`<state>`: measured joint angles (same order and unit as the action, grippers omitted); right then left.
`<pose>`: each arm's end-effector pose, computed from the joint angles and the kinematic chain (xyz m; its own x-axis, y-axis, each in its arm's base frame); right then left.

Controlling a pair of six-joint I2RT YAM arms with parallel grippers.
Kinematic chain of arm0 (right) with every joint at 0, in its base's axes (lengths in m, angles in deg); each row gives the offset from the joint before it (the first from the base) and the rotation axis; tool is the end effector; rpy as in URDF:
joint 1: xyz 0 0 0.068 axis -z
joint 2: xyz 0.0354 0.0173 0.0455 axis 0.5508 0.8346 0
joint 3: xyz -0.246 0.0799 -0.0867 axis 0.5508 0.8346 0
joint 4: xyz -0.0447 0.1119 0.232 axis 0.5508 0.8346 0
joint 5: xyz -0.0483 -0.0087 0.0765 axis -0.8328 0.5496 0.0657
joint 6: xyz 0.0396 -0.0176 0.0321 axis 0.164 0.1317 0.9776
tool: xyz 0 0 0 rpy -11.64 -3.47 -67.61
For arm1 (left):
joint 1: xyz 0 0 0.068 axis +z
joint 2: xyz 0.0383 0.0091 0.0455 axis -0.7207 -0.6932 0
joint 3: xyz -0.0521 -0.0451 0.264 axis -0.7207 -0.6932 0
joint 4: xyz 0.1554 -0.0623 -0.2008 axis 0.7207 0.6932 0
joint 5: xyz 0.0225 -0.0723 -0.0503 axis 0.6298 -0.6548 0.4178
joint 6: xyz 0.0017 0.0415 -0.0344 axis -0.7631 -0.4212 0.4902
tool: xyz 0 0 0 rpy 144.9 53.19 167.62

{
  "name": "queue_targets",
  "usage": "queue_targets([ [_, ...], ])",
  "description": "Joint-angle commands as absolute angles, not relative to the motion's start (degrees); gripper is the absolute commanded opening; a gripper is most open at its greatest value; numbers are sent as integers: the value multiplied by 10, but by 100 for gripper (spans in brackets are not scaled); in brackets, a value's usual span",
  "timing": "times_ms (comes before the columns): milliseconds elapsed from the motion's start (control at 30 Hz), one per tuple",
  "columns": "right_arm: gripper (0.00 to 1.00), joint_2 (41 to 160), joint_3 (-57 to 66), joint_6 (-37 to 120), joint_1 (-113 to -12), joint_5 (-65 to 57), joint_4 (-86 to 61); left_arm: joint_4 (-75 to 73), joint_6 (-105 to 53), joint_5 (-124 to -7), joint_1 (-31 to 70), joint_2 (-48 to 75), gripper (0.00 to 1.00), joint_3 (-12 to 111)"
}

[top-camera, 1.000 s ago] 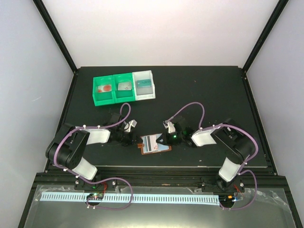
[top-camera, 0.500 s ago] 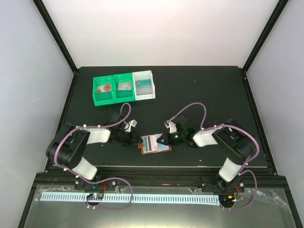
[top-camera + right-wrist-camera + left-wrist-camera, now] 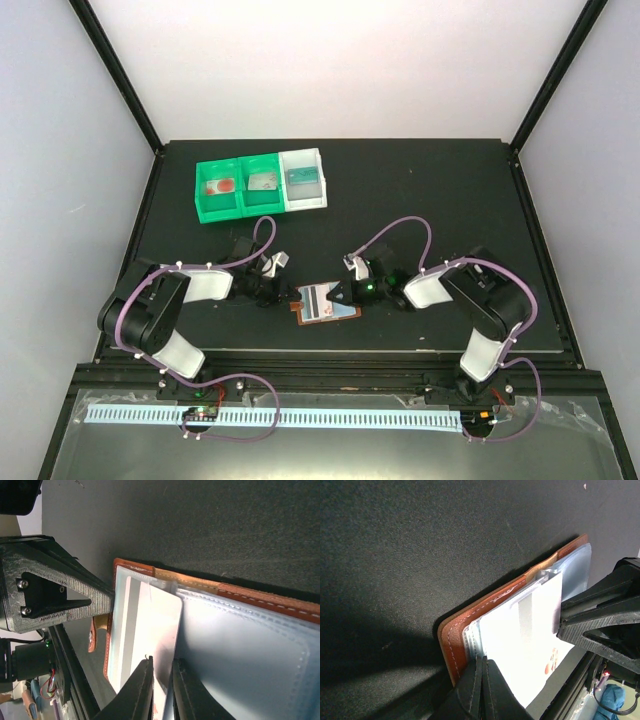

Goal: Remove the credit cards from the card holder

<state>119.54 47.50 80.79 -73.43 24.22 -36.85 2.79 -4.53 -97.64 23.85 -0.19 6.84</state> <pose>0.2087 0.2024 0.0978 -0.9759 -0.0588 -0.2100 -0.2060 0.5647 0.7992 0.2138 -0.1125 0.1069 -0.9953 -0.0480 -0.0845 0.0301 0.6746 -0.7376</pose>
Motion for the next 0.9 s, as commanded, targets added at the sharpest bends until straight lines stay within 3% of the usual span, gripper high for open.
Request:
queue_targets([
  [0,10,1212,478,813,-730,238,-359,31,-50,-959,233,-18,2,71],
  [167,1,1188,486,811,-730,222,-352,30,-49,-958,233,-21,2,72],
  [767,1,1084,493,772,-715,159,-248,37,-38,-970,233,-3,2,83],
  [867,1,1044,489,755,-715,130,-216,51,-30,-970,232,17,9,94],
])
